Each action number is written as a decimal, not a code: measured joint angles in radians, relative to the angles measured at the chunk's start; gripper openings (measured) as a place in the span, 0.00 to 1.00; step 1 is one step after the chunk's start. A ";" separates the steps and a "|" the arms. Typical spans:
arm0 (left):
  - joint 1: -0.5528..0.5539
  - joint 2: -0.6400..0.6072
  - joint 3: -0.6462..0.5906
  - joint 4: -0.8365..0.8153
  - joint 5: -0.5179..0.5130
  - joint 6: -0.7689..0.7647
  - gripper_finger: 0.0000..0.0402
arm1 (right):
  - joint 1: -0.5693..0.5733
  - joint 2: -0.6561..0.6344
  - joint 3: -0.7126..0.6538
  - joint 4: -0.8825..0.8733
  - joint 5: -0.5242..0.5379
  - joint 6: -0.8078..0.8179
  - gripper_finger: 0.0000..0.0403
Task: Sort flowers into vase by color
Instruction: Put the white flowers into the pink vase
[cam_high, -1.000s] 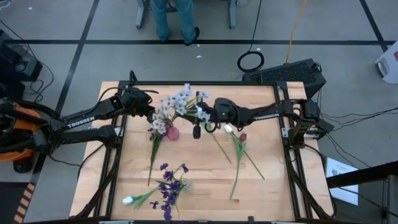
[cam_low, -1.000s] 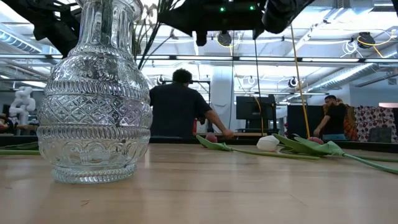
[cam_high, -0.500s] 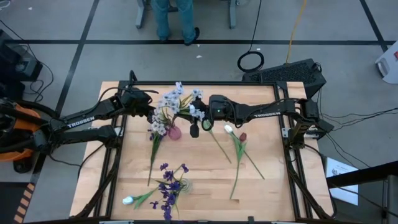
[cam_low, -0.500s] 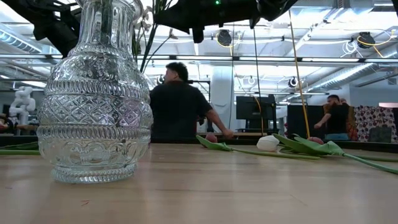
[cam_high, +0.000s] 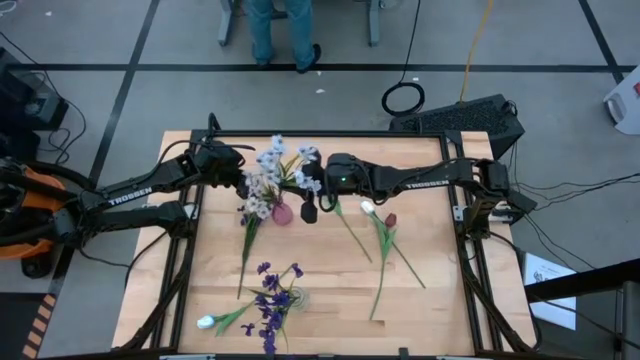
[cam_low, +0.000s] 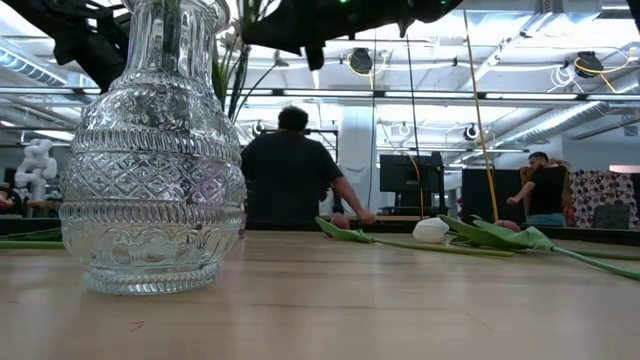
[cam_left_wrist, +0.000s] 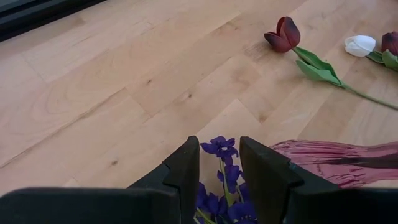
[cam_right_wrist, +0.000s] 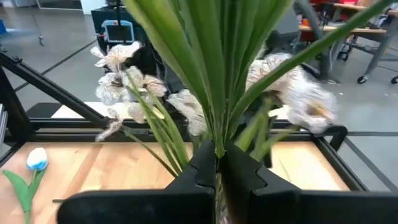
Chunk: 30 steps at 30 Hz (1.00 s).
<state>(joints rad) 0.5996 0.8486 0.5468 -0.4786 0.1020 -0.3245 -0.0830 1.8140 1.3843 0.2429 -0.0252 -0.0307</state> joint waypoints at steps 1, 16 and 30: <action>0.000 0.000 0.000 0.000 0.000 0.001 0.30 | 0.000 0.010 0.012 -0.005 -0.001 0.001 0.00; 0.000 0.000 0.000 -0.002 0.024 0.018 0.30 | 0.000 0.072 0.117 -0.064 -0.002 -0.001 0.00; 0.000 0.000 0.000 -0.001 0.025 0.023 0.30 | 0.000 0.073 0.212 -0.173 0.001 -0.021 0.00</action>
<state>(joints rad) 0.5999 0.8486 0.5468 -0.4797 0.1272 -0.3016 -0.0832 1.8874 1.5963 0.0697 -0.0238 -0.0520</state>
